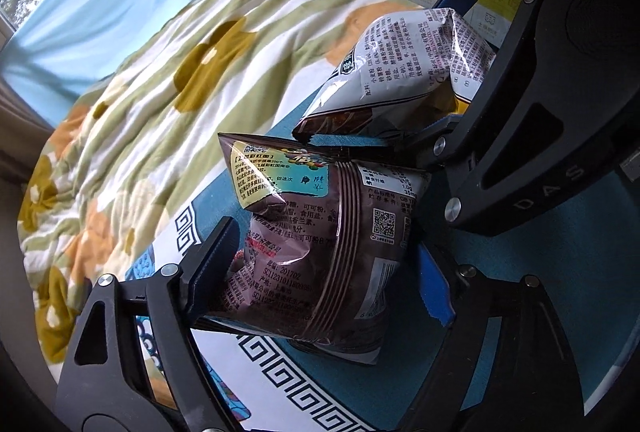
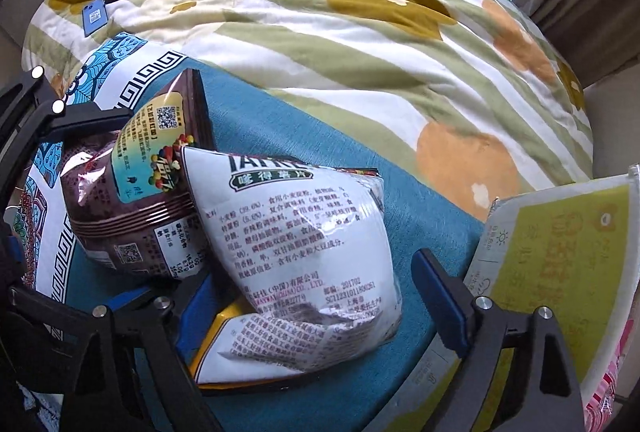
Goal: Organize snacks
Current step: 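Grasp the brown-purple snack bag with left tool while right grasps white printed bag, then carry both held bags over the yellow box and open both tools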
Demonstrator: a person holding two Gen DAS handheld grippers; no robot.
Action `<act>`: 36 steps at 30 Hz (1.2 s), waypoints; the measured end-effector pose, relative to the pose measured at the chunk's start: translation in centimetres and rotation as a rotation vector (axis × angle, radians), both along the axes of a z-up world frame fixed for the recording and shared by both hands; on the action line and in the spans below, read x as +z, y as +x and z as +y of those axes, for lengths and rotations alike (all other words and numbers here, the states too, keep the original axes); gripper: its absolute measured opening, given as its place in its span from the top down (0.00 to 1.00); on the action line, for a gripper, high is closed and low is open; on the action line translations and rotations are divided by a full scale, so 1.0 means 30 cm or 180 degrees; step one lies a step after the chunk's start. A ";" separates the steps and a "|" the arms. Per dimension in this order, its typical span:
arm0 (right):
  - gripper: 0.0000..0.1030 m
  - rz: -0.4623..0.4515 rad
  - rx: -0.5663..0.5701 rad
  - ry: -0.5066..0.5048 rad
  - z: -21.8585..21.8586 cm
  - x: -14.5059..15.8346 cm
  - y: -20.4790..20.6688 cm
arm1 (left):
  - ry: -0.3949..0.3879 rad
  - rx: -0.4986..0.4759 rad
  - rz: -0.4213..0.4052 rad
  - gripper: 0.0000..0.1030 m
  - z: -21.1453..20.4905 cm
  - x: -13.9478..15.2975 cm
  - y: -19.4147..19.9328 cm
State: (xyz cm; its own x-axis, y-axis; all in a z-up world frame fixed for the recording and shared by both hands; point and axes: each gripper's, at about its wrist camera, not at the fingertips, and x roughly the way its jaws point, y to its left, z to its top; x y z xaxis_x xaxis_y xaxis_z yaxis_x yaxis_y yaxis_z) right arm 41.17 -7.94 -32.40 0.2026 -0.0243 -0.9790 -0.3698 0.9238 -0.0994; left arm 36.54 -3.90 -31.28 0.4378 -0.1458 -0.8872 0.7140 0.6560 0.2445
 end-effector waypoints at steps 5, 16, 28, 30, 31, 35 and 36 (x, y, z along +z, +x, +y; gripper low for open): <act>0.22 0.0079 -0.0087 0.0057 -0.008 -0.025 0.007 | 0.0046 0.0058 -0.0007 0.24 0.041 0.000 -0.013; 0.40 -0.0094 -0.0264 0.0260 -0.010 0.012 -0.022 | -0.0076 0.0388 0.0089 0.47 0.124 0.026 0.004; 0.41 -0.0587 -0.0365 0.0449 0.019 0.236 -0.182 | -0.0370 0.0802 0.0003 0.49 0.220 0.216 -0.124; 0.41 -0.0720 -0.0375 0.0519 0.021 0.293 -0.230 | -0.0457 0.0874 -0.0021 0.49 0.231 0.280 -0.156; 0.41 -0.0799 -0.0389 0.0557 0.016 0.322 -0.255 | -0.0503 0.0919 -0.0056 0.49 0.235 0.315 -0.172; 0.41 -0.1127 -0.0553 0.0782 -0.022 0.465 -0.377 | -0.0826 0.0964 -0.0202 0.49 0.238 0.474 -0.234; 0.41 -0.1163 -0.0618 0.0834 -0.038 0.502 -0.407 | -0.0884 0.0943 -0.0265 0.49 0.227 0.515 -0.250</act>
